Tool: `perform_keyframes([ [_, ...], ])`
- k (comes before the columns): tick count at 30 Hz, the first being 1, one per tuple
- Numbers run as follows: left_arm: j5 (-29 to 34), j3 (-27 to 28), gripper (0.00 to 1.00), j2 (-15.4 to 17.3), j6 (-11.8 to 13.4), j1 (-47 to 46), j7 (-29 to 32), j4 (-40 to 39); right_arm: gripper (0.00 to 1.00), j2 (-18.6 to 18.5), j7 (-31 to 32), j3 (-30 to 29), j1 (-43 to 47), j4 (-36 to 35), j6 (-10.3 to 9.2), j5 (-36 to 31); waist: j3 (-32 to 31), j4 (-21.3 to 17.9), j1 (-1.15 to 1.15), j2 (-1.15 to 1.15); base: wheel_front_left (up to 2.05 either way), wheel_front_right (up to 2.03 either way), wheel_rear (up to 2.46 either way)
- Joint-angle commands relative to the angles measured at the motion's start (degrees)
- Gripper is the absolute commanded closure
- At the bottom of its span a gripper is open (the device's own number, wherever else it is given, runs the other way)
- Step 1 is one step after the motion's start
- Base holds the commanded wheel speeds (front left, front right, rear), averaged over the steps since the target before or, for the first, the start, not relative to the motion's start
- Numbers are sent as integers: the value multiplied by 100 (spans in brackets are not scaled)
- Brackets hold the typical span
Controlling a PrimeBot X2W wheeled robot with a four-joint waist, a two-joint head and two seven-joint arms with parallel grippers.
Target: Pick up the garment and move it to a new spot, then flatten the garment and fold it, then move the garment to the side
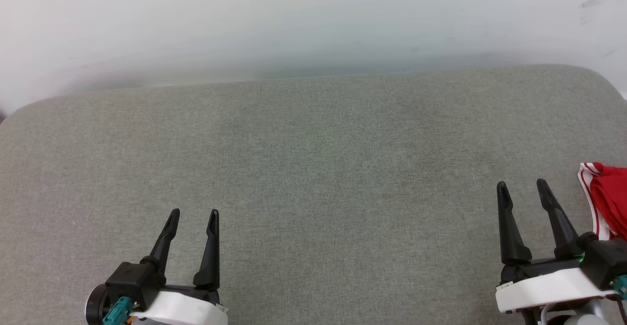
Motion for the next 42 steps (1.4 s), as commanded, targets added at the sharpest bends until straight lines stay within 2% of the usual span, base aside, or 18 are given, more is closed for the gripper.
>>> perform_keyframes([
  [1, 19, 17, 0, -9, 5, 45, -12, 16, 0, 27, -34, 24, 105, 21, -4, -20, -6, 12, 1, 0, 0, 0, 0],
  [10, -42, -61, 0, -48, 5, 74, -12, -62, 0, 68, -60, 118, 109, 14, -4, 17, -33, 27, 1, 0, 0, 0, 0],
  [26, -262, 202, 0, -71, 35, 84, -12, -136, 0, 89, -72, 84, 151, 94, -4, 28, -57, 33, 1, 0, 0, 0, 0],
  [27, -297, 218, 100, -66, 37, 68, 0, -129, 100, 63, -51, 84, 78, 89, 0, 52, -58, 33, 1, 0, 0, 0, 0],
  [30, -361, 211, 100, -69, 50, 120, 6, 2, 100, 63, -47, 93, 107, 214, 0, 94, -62, 33, 1, 0, 0, 0, 0],
  [42, -1676, 250, 100, -24, 45, -38, 311, 183, 100, -6, 225, 88, -1, 355, 0, 1507, -87, 40, 1, 0, 0, 0, 0],
])
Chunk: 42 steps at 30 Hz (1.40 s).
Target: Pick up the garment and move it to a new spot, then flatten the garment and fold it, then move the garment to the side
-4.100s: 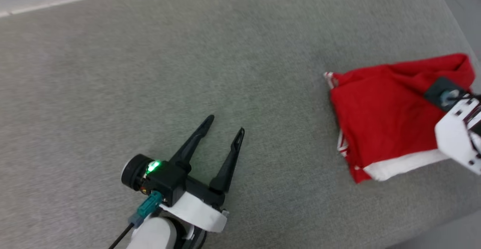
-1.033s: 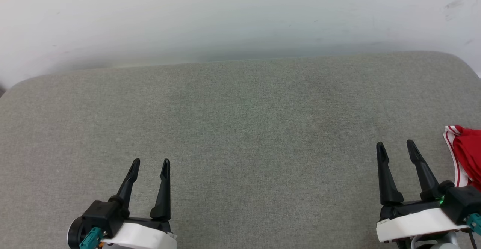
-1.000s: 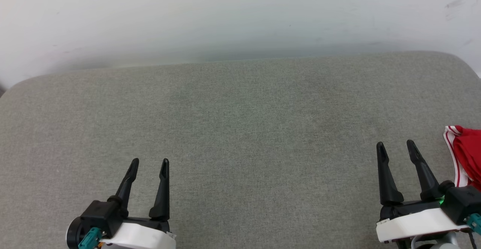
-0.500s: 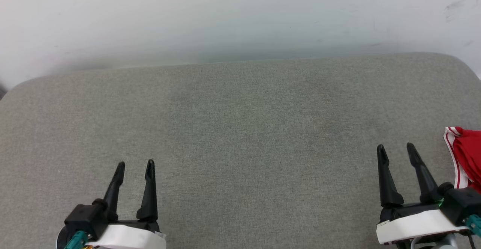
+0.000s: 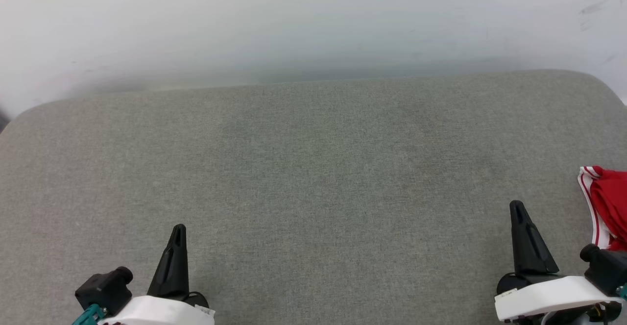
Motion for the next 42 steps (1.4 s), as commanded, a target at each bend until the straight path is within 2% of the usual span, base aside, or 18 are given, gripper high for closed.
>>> perform_keyframes([
  [1, -315, 37, 100, 41, -7, -164, 61, -33, 100, -59, 50, -4, -152, -37, 0, 342, -4, 1, 0, 0, 0, 0, 0],
  [25, -2297, 124, 100, 90, -25, -420, 551, 253, 100, -124, 504, -59, -331, 201, -1, 2452, -53, 15, 0, 0, 0, 0, 0],
  [26, -2517, 137, 100, 94, -27, -450, 606, 283, 100, -129, 560, -70, -350, 227, -1, 2684, -59, 16, 0, 0, 0, 0, 0],
  [42, -3584, 212, 100, 105, -37, -574, 895, 436, 100, -140, 833, -131, -444, 362, -1, 3813, -92, 26, 0, 0, 0, 0, 0],
])
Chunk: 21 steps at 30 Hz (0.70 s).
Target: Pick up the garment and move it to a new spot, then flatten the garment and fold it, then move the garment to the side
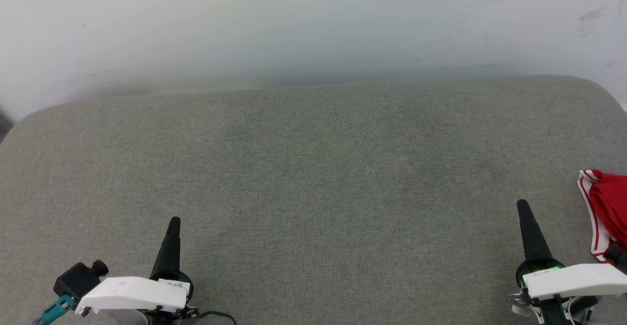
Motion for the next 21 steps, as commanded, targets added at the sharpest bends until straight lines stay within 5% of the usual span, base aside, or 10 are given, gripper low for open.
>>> perform_keyframes([
  [1, -165, 37, 100, 48, -31, -124, 44, -15, 100, -46, 36, -23, -149, -20, 0, 188, -3, 1, 0, 0, 0, 0, 0],
  [21, -1271, 120, 100, 47, -40, -272, 357, 147, 100, -42, 343, -106, -244, 125, -1, 1350, -45, 13, 0, 0, 0, 0, 0],
])
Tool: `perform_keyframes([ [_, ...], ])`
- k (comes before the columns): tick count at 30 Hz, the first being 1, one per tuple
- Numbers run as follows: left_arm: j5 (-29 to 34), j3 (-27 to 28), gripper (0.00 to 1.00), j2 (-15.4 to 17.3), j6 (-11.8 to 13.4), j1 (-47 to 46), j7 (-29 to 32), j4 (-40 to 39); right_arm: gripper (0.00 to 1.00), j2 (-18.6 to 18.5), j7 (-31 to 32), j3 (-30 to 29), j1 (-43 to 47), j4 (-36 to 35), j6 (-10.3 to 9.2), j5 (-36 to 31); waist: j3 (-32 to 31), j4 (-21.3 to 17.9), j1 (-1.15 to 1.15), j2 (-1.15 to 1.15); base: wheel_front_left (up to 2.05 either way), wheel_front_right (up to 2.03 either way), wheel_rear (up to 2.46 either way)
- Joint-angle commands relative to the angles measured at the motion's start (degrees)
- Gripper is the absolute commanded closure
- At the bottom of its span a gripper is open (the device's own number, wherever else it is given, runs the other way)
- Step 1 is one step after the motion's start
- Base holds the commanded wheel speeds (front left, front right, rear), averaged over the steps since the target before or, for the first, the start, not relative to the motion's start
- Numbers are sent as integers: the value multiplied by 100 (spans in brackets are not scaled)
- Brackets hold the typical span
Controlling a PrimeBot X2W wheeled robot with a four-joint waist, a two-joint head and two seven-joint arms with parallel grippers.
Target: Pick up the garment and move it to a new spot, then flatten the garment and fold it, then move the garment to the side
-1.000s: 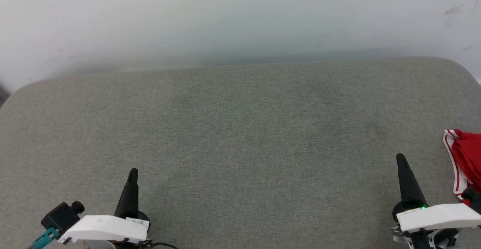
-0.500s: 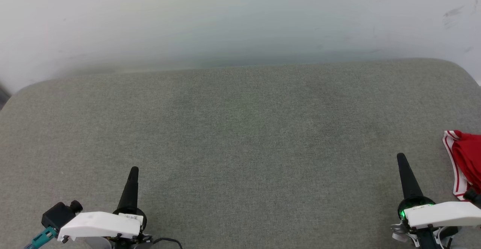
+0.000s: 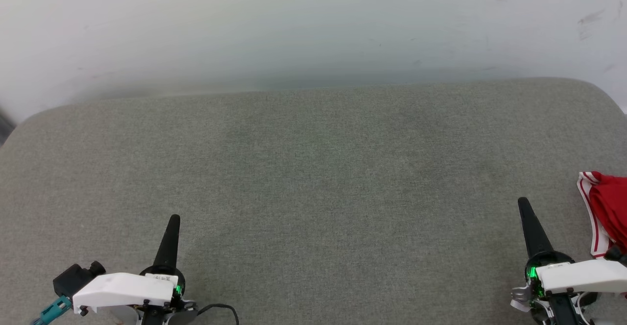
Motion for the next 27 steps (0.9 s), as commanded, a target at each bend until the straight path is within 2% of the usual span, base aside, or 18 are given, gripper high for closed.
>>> perform_keyframes([
  [1, -148, 19, 100, 42, -31, -131, 42, -10, 100, -37, 46, -19, -131, -4, -1, 164, -4, 1, -1, 0, 0, 0, 0],
  [27, -1266, 131, 100, 28, -35, -269, 375, 164, 100, -11, 375, -126, -225, 142, -1, 1338, -56, 16, -1, 0, 0, 0, 0],
])
